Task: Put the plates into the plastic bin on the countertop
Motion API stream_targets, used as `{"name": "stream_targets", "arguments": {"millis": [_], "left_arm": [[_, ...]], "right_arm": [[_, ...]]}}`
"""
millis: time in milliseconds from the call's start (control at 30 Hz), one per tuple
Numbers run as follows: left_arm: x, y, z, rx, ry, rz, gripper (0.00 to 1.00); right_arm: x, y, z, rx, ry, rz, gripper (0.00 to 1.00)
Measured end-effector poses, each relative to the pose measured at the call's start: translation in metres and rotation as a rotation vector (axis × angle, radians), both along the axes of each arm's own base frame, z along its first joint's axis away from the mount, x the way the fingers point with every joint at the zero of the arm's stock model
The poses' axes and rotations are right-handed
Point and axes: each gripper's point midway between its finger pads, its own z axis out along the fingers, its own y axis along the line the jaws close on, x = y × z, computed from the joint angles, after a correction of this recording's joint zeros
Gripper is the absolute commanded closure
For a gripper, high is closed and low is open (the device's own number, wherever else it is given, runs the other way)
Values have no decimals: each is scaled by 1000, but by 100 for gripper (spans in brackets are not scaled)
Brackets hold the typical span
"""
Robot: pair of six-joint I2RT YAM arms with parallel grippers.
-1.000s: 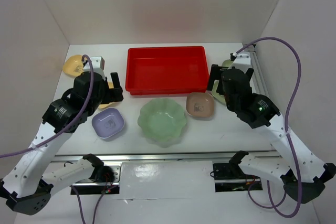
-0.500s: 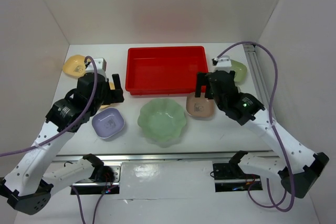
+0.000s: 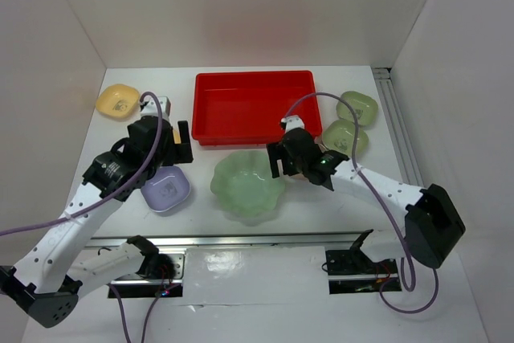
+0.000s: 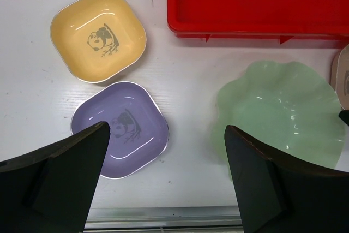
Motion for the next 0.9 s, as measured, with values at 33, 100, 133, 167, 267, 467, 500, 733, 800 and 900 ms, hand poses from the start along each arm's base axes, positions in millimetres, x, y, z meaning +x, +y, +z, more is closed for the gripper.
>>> {"name": "stream_targets", "arguments": {"millis": [33, 100, 133, 167, 267, 467, 500, 733, 800, 900], "left_arm": [[0, 0, -1, 0, 1, 0, 0], [1, 0, -2, 0, 1, 0, 0], [1, -1, -2, -1, 0, 0, 0], [1, -1, -2, -1, -2, 0, 0], [2, -1, 0, -6, -10, 0, 0], [3, -1, -1, -8, -15, 0, 0], [2, -1, -1, -9, -15, 0, 0], [1, -1, 3, -18, -31, 0, 0], [1, -1, 3, -19, -33, 0, 0], [1, 0, 3, -20, -35, 0, 0]], "right_arm": [[-1, 3, -5, 2, 7, 10, 13], [-1, 9, -14, 2, 19, 24, 16], [0, 10, -18, 5, 24, 29, 18], [0, 12, -21, 8, 26, 34, 19], [1, 17, -29, 18, 35, 46, 21], [1, 24, -46, 23, 62, 63, 29], [1, 25, -48, 24, 66, 66, 32], [-2, 31, -58, 38, 89, 90, 63], [-3, 33, -57, 45, 89, 93, 75], [-1, 38, -54, 77, 84, 85, 92]]}}
